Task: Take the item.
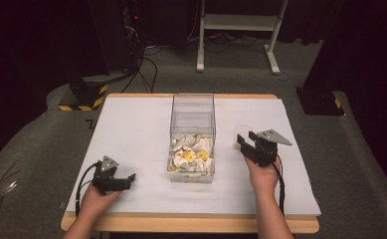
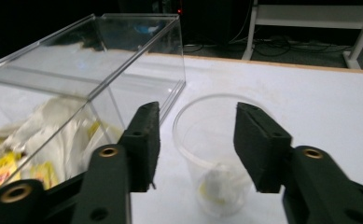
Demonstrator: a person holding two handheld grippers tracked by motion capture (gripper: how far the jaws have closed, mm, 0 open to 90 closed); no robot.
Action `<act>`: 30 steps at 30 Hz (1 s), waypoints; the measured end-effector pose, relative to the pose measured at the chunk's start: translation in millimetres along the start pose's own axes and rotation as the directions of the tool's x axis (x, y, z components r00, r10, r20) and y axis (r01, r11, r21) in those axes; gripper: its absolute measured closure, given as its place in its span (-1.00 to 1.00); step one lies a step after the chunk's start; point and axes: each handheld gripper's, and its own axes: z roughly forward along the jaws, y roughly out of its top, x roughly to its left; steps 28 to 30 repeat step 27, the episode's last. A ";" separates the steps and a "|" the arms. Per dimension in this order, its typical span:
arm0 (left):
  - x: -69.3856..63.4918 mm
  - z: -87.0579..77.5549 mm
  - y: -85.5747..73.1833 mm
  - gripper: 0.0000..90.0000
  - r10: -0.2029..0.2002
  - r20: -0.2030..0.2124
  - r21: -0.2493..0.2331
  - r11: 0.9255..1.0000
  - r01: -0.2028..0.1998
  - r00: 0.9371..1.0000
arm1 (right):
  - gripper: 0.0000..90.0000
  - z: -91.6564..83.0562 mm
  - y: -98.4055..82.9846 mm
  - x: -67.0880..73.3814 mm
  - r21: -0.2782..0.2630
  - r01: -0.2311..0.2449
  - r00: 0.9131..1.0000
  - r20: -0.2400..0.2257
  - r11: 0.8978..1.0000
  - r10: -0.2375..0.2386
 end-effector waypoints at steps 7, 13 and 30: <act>-0.1 0.2 0.0 -0.76 -0.003 0.000 -0.002 1.000 0.003 1.000 | -0.24 -16.4 -26.5 12.1 0.053 0.046 0.999 0.014 0.998 -0.047; -0.1 0.2 0.0 -0.76 -0.004 0.001 -0.002 1.000 0.004 1.000 | -0.39 -14.5 -48.6 17.7 0.137 0.086 0.996 0.020 0.987 -0.090; -0.4 0.0 -0.1 -0.75 -0.003 0.000 -0.003 1.000 0.003 1.000 | -0.46 2.5 -79.5 19.9 0.290 0.103 0.993 0.029 0.951 -0.116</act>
